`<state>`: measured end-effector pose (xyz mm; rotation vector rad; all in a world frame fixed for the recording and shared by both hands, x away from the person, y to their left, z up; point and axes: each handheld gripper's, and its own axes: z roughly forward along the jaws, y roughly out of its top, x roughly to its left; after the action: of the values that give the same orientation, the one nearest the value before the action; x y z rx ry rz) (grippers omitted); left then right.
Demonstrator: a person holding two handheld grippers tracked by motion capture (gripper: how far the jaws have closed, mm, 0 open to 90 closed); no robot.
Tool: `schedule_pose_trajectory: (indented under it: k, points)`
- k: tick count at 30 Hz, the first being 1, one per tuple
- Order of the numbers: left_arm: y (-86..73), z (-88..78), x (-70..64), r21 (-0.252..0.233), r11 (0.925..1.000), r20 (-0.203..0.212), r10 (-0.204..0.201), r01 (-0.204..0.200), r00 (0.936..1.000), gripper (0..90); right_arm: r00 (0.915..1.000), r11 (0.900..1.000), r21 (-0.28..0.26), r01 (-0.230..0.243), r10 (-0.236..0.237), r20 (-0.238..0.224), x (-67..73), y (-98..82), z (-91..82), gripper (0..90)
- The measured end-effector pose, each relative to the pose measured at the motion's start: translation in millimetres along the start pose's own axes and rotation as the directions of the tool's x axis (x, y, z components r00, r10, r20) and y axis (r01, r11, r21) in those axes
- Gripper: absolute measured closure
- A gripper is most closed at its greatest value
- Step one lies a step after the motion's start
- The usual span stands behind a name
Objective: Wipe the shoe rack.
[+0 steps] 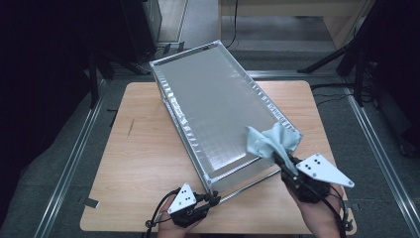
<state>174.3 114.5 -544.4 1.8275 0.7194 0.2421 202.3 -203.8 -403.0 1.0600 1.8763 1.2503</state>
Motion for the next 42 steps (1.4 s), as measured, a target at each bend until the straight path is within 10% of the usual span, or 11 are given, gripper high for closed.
schedule_pose_trajectory:
  k: [8,16,22,27,34,42]
  points:
    - [-0.1,0.0,0.4,0.000,1.0000,0.001,0.001,-0.001,1.0000,77.8,0.9983,0.999,0.008,-0.046,0.046,0.037,-12.8,-4.1,0.3,77.2]
    - [-0.4,-1.3,2.8,-0.006,0.9999,-0.005,-0.014,0.014,0.9999,77.8,0.9961,1.000,0.010,0.003,-0.002,-0.089,29.4,1.2,3.3,77.2]
    - [-0.7,-1.1,2.6,-0.010,0.9997,-0.006,-0.021,0.021,0.9998,77.8,0.9707,0.996,-0.006,0.089,-0.088,-0.224,79.3,4.3,2.2,77.0]
    - [-0.6,-1.2,2.7,-0.009,0.9998,-0.007,-0.017,0.017,0.9998,77.8,0.9587,0.989,-0.027,0.145,-0.147,-0.243,100.4,2.7,1.1,77.1]
    - [-0.9,-1.7,3.2,-0.008,0.9998,-0.002,-0.021,0.021,0.9998,77.8,0.9742,0.995,-0.019,0.102,-0.104,-0.200,75.2,3.8,2.7,77.1]
    - [-2.0,-7.5,7.1,0.004,0.9998,0.001,-0.021,0.021,0.9998,77.6,0.9993,0.999,-0.001,0.036,-0.036,-0.004,17.2,-0.9,3.3,77.1]
